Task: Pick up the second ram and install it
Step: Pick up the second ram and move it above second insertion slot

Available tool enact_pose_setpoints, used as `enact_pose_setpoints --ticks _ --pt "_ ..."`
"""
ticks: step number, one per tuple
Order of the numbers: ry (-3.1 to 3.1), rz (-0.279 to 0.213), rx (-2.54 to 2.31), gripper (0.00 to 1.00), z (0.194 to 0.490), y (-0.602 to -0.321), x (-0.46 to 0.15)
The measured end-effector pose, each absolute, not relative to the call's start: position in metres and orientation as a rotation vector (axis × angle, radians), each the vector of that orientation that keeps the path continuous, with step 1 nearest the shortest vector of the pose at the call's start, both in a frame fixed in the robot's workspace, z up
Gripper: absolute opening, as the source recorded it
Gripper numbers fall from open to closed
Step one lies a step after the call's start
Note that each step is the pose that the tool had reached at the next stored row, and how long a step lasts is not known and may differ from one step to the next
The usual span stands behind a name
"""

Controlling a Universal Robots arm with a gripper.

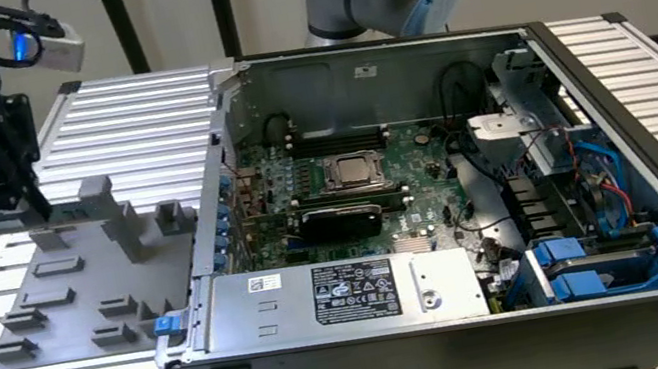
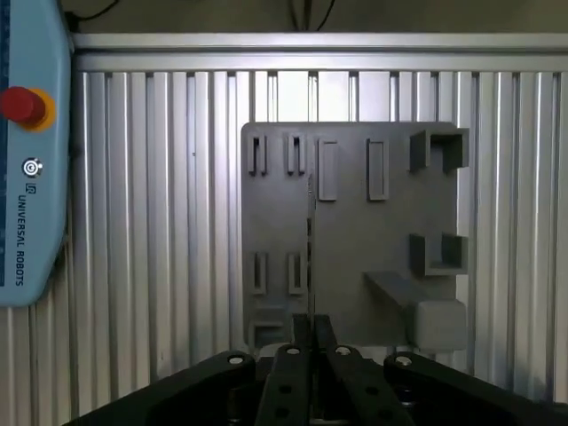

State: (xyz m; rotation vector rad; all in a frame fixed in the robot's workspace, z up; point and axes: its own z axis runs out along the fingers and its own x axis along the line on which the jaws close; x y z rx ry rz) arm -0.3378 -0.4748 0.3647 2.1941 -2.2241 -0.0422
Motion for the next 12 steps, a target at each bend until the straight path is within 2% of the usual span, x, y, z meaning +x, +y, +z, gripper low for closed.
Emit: enact_pose_setpoints --ticks 12 --pt "-2.230 -0.068 2.210 0.00 0.410 -0.477 -0.287"
